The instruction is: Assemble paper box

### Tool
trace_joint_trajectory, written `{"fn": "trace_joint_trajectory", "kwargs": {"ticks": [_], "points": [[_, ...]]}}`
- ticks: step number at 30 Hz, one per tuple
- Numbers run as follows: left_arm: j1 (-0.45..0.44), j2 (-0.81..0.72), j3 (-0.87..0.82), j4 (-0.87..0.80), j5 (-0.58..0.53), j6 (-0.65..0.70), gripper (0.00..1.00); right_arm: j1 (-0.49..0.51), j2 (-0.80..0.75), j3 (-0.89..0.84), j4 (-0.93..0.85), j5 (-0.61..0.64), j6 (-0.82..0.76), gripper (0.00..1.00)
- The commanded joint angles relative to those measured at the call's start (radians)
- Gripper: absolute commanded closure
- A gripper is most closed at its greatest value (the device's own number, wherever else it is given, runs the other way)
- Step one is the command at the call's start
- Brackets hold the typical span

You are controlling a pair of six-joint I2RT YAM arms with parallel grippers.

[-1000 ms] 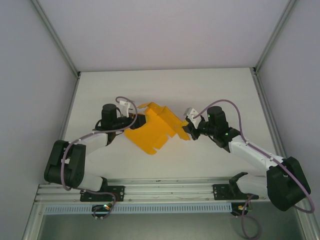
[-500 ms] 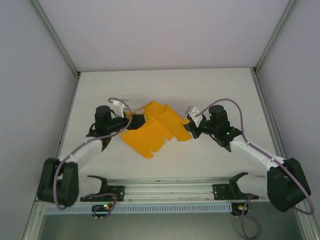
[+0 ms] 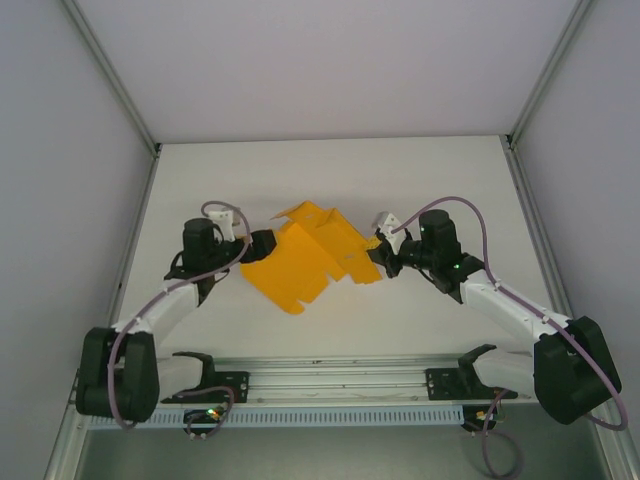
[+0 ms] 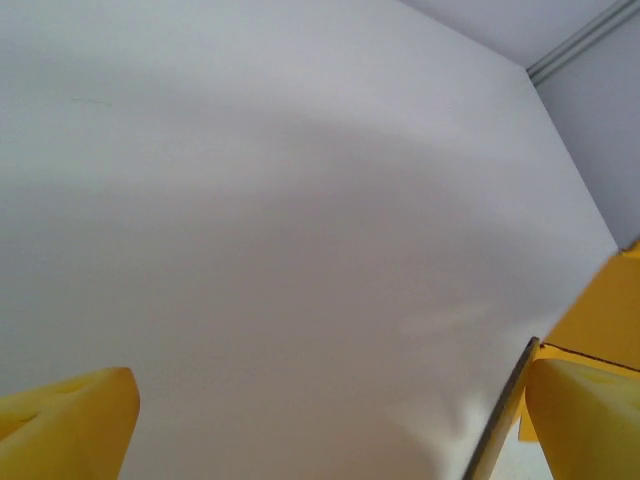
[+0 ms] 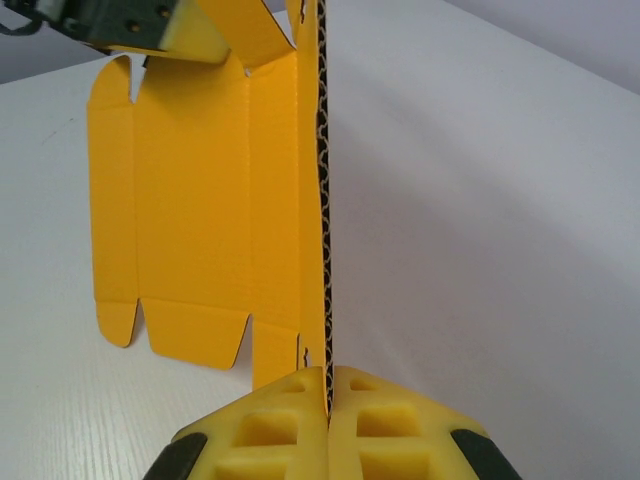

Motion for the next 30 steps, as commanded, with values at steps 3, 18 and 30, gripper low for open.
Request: {"fn": "trace_joint_trajectory", "kwargs": {"ticks": [3,18,30], "points": [[0.014,0.103,0.066,0.178,0.121,-0.108,0.01,-0.003,0.01,0.028,-0.005,-0.056,0.012,1.0],[0.011,0.181,0.169,0.178,0.239,-0.145,0.13,-0.002,0.016,0.034,-0.006,-0.045,0.004,1.0],[-0.065,0.304,0.061,0.547,0.398,-0.244,0.29,-0.004,0.02,0.043,0.001,-0.057,0.02,1.0]]}}
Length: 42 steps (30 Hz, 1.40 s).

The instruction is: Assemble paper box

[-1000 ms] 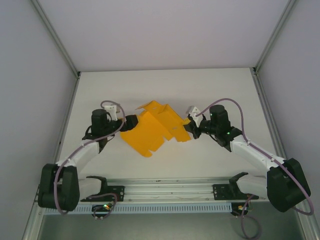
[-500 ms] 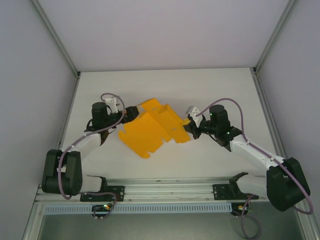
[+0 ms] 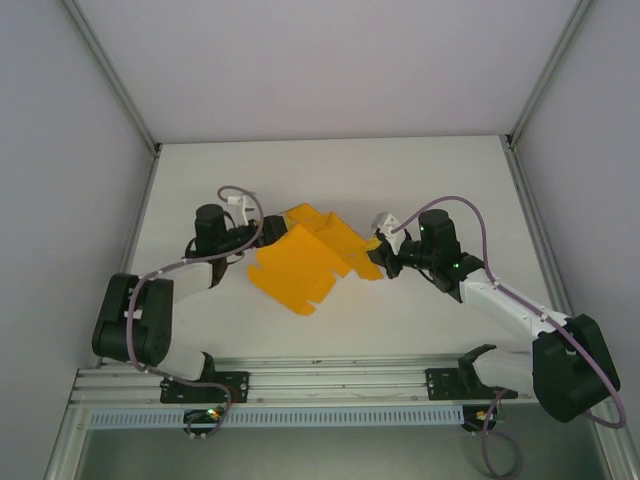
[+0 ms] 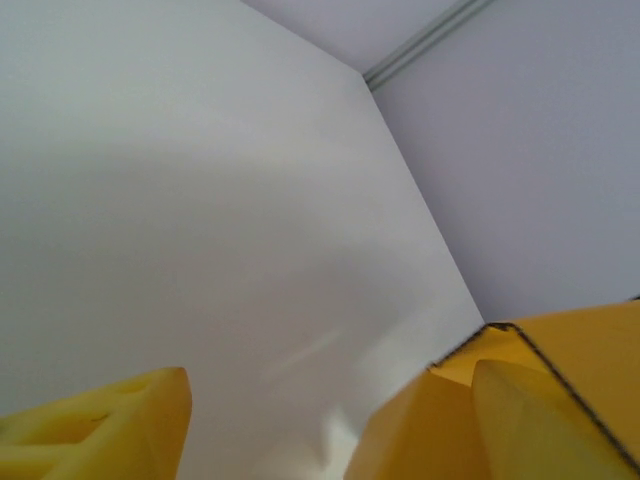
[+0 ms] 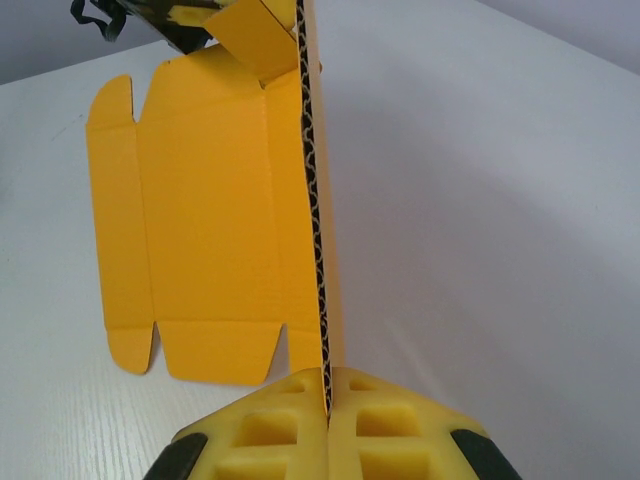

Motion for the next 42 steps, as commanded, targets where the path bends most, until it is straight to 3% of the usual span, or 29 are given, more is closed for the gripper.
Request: {"fn": "trace_joint_trajectory", "kwargs": {"ticks": [1,7,10,12,21,31,38,40,41,42], "points": [[-0.024,0.019,-0.012,0.139,0.1,-0.024,0.3,-0.003,0.009,0.043,0.009,-0.038,0.016,1.0],[-0.058,-0.017,-0.026,0.063,0.112,0.078,0.35,-0.016,0.01,0.047,0.024,-0.087,0.04,1.0],[-0.084,-0.031,-0.01,-0.085,0.052,0.163,0.37,-0.022,0.007,0.056,0.018,-0.107,0.046,1.0],[-0.098,-0.034,0.013,-0.204,-0.005,0.212,0.45,-0.026,-0.001,0.059,0.02,-0.122,0.051,1.0],[-0.158,-0.033,0.073,-0.405,-0.143,0.331,0.54,-0.032,-0.023,0.053,0.034,-0.193,0.072,1.0],[-0.17,-0.077,0.073,-0.4,-0.198,0.336,1.0,-0.033,-0.038,0.055,0.003,-0.183,0.061,1.0],[-0.169,-0.12,0.055,-0.445,-0.231,0.346,1.0,-0.034,-0.038,0.059,-0.018,-0.128,0.047,1.0],[-0.171,-0.142,0.055,-0.485,-0.262,0.338,0.74,-0.022,-0.044,0.068,-0.038,-0.057,0.044,1.0],[-0.17,-0.158,0.053,-0.511,-0.286,0.336,0.49,-0.013,-0.051,0.072,-0.055,-0.006,0.034,1.0],[-0.17,-0.18,0.047,-0.543,-0.318,0.331,0.37,0.006,-0.061,0.073,-0.066,0.074,0.02,1.0]]}}
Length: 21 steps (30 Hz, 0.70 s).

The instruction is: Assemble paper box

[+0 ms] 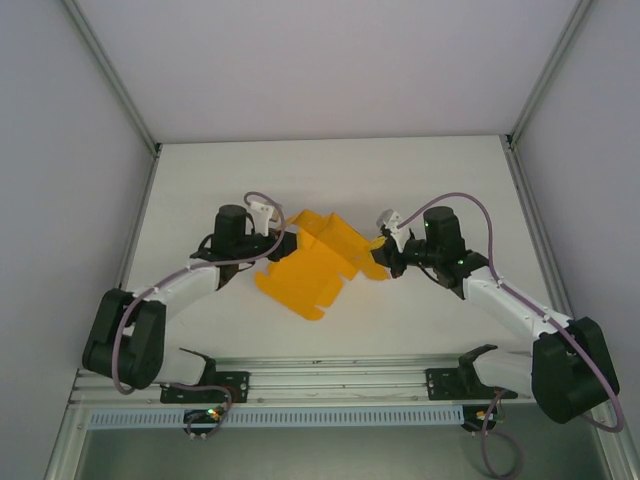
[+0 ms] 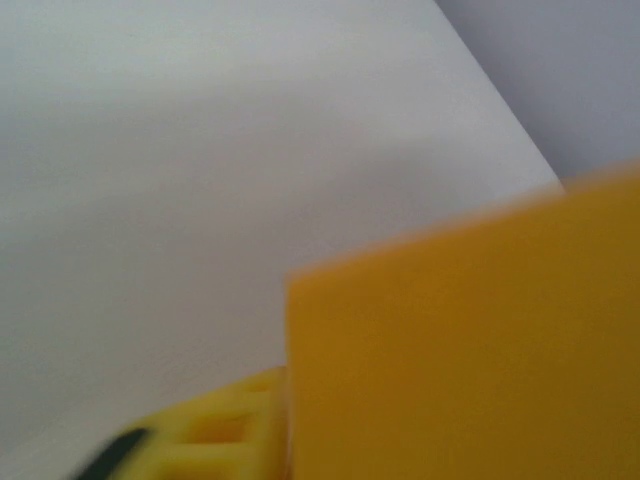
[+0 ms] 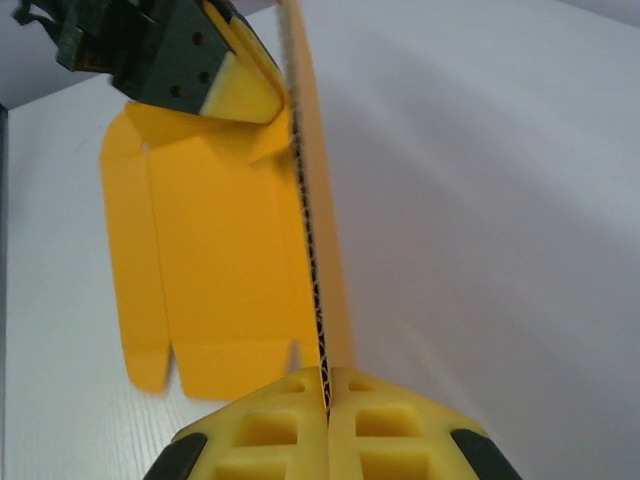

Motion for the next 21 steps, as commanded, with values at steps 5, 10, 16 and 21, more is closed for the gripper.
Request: {"fn": "trace_joint_trajectory", "kwargs": {"ticks": [5,10,16,21], "points": [[-0.007,-0.212,-0.075,-0.26,-0.238,-0.042,0.0,0.155,-0.06,0.06,-0.047,0.48,-0.149,1.0],[-0.005,-0.413,-0.083,-0.475,-0.385,-0.087,0.0,0.261,0.03,0.122,-0.112,0.74,-0.298,1.0],[0.07,-0.55,-0.071,-0.593,-0.489,-0.151,0.0,0.363,0.158,0.167,-0.085,1.002,-0.531,1.0],[0.182,-0.482,-0.063,-0.541,-0.449,-0.186,0.0,0.402,0.19,0.115,0.1,1.039,-0.633,1.0]]}}
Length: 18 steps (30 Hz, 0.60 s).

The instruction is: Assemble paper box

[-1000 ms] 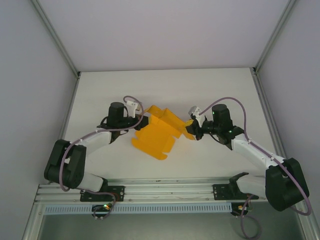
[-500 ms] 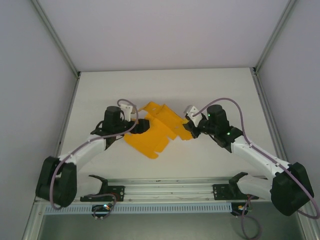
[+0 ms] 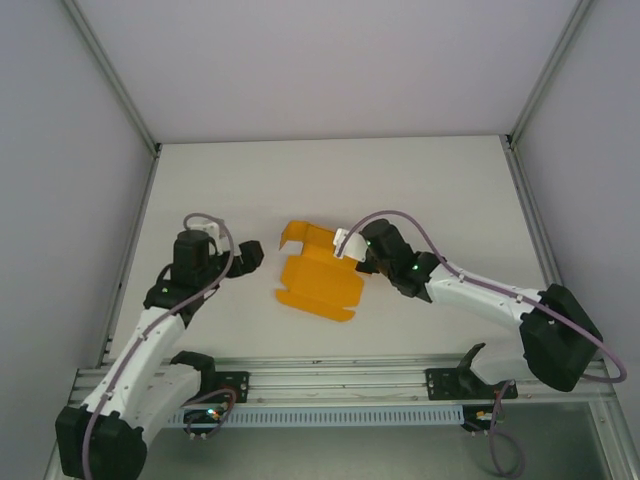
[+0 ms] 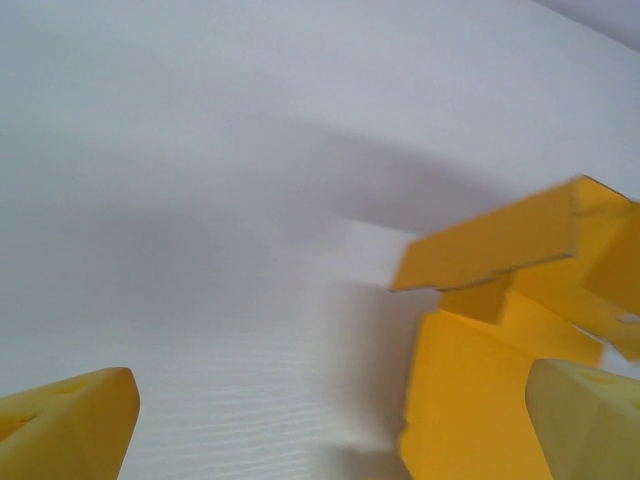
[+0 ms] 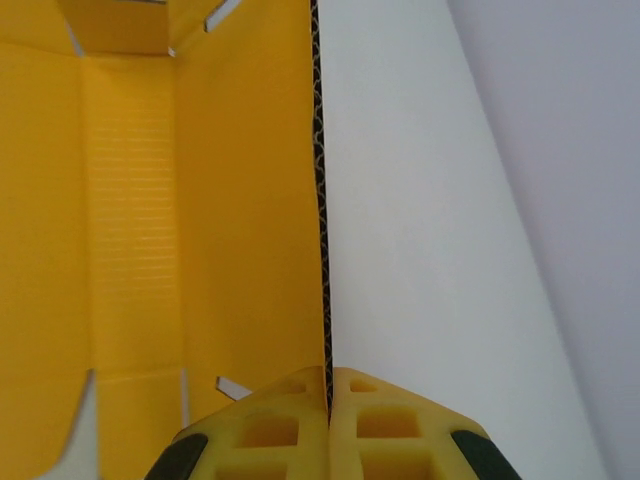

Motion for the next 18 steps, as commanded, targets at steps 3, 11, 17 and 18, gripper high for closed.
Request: {"fn": "trace_joint_trajectory", "kwargs": {"ticks": [3,11,17,18], "points": [[0.061,0.129,0.021,0.079,0.038,-0.031,0.0,0.037,0.036,-0.052,0.221,0.164,-0.239,1.0],[0.069,0.41,0.101,0.313,0.148,0.021,0.02,0.057,0.14,-0.133,0.528,0.233,-0.358,1.0],[0.037,0.613,0.184,0.386,0.245,0.087,0.18,0.063,0.188,-0.166,0.656,0.242,-0.404,1.0],[0.026,0.637,0.196,0.389,0.243,0.1,0.19,0.065,0.198,-0.17,0.678,0.247,-0.414,1.0]]}}
